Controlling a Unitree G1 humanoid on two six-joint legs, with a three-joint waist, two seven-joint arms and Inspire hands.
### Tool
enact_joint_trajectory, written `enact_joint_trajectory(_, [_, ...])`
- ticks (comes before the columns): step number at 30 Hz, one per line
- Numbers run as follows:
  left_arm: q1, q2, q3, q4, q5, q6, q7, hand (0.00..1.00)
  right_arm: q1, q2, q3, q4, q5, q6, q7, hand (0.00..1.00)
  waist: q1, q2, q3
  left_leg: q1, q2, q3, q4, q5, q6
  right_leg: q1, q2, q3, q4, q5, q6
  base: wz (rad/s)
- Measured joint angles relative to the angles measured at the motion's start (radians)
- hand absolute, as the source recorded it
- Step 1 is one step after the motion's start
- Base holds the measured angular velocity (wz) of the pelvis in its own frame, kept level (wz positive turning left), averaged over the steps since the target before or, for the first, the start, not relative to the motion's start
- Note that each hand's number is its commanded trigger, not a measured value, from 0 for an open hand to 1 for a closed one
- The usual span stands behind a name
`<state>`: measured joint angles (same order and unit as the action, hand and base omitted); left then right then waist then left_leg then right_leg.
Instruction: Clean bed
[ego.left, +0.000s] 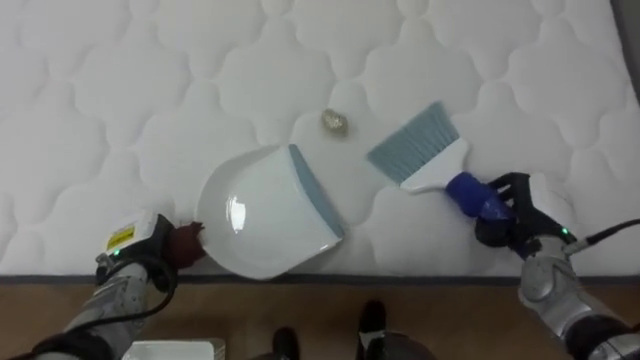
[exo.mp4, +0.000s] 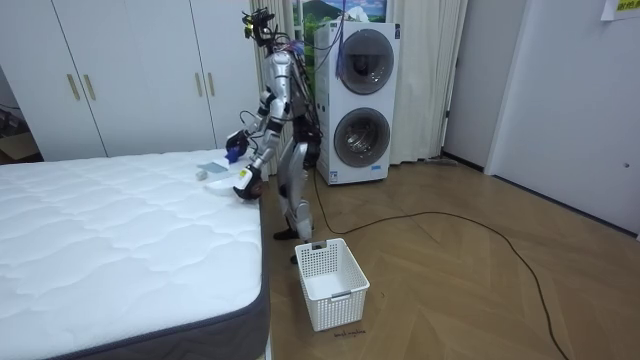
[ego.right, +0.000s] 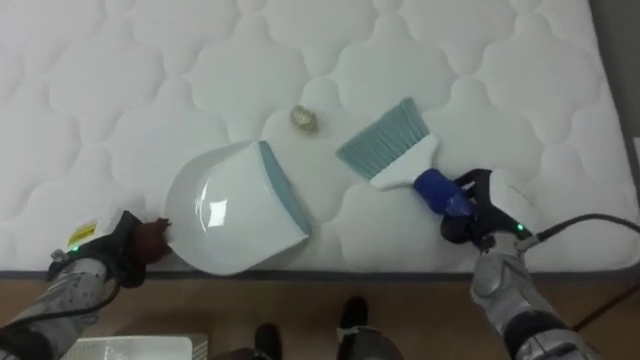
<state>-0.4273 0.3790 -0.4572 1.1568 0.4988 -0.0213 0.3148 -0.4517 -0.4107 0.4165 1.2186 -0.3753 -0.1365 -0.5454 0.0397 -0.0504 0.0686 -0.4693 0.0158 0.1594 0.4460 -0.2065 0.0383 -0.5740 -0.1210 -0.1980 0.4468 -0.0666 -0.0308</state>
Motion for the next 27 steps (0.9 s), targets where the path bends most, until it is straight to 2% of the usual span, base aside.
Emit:
enact_joint_trajectory(2, [-0.009,0.011,0.000,-0.006,0.024,0.002,0.001,1.00,-0.033,-0.032,0.004,0.018,-0.088,0.019,0.005,1.00,0.011,-0.011,0.0005,-0.009,0.001,0.000,0.004,-0.002,0.001,-0.006,-0.001,-0.004,0.003,0.000,0.000,0.00])
enact_joint_trajectory(3, [-0.023,0.019,0.000,-0.012,0.049,0.012,0.003,1.00,-0.049,-0.059,0.014,0.019,-0.151,0.045,0.005,1.00,0.023,-0.019,0.0026,-0.018,0.006,0.000,0.009,-0.003,0.002,-0.013,-0.001,-0.005,0.004,0.001,-0.001,0.00])
enact_joint_trajectory(4, [-0.029,0.024,0.000,-0.015,0.060,0.016,0.005,1.00,-0.057,-0.071,0.024,0.019,-0.176,0.057,0.005,1.00,0.026,-0.021,0.0038,-0.024,0.007,-0.001,0.017,-0.004,0.002,-0.014,0.000,-0.009,0.004,0.001,-0.001,0.08])
enact_joint_trajectory(6, [-0.047,0.039,0.000,-0.016,0.089,0.027,0.016,1.00,-0.082,-0.097,0.046,0.018,-0.269,0.109,0.012,1.00,0.037,-0.030,0.0072,-0.036,0.010,-0.003,0.030,-0.008,0.001,-0.015,0.001,-0.022,0.003,0.003,-0.004,0.10])
enact_joint_trajectory(8, [-0.054,0.040,0.001,-0.019,0.111,0.040,0.036,1.00,-0.093,-0.110,0.063,0.013,-0.331,0.143,0.023,1.00,0.052,-0.037,0.0069,-0.042,0.010,-0.003,0.031,-0.008,0.001,-0.022,0.000,-0.024,0.002,0.006,-0.006,0.00])
enact_joint_trajectory(13, [-0.058,0.040,0.012,-0.017,0.157,0.049,0.070,1.00,-0.116,-0.110,0.074,-0.021,-0.486,0.221,0.071,1.00,0.070,-0.042,0.0093,-0.045,0.015,-0.010,0.036,-0.008,0.001,-0.021,-0.001,-0.037,0.002,0.011,-0.010,-0.03])
enact_joint_trajectory(16, [-0.061,0.040,0.015,-0.019,0.167,0.058,0.078,1.00,-0.129,-0.109,0.097,-0.033,-0.528,0.252,0.093,1.00,0.076,-0.049,0.0133,-0.045,0.022,-0.009,0.037,-0.010,-0.001,-0.021,-0.005,-0.053,0.002,0.013,-0.015,-0.01])
enact_joint_trajectory(18, [-0.061,0.050,0.022,-0.030,0.178,0.063,0.089,1.00,-0.150,-0.104,0.121,-0.057,-0.582,0.286,0.124,1.00,0.078,-0.064,0.0196,-0.046,0.023,-0.002,0.036,-0.012,-0.005,-0.022,-0.002,-0.057,-0.003,0.013,-0.020,-0.05])
enact_joint_trajectory(19, [-0.061,0.060,0.023,-0.037,0.181,0.066,0.089,1.00,-0.155,-0.102,0.132,-0.075,-0.619,0.302,0.139,1.00,0.079,-0.072,0.0176,-0.050,0.024,-0.002,0.037,-0.013,-0.007,-0.022,0.003,-0.062,-0.011,0.016,-0.025,-0.05])
enact_joint_trajectory(22, [-0.060,0.079,0.026,-0.041,0.189,0.066,0.097,1.00,-0.165,-0.103,0.153,-0.111,-0.693,0.324,0.168,1.00,0.080,-0.089,0.0164,-0.053,0.031,-0.008,0.040,-0.011,-0.011,-0.018,0.011,-0.067,-0.020,0.022,-0.031,0.00])
enact_joint_trajectory(27, [-0.057,0.082,0.049,-0.041,0.214,0.081,0.109,1.00,-0.173,-0.105,0.166,-0.183,-0.757,0.347,0.254,1.00,0.081,-0.095,0.0153,-0.045,0.043,-0.009,0.038,-0.007,-0.017,0.002,0.025,-0.074,-0.045,0.031,-0.036,0.00])
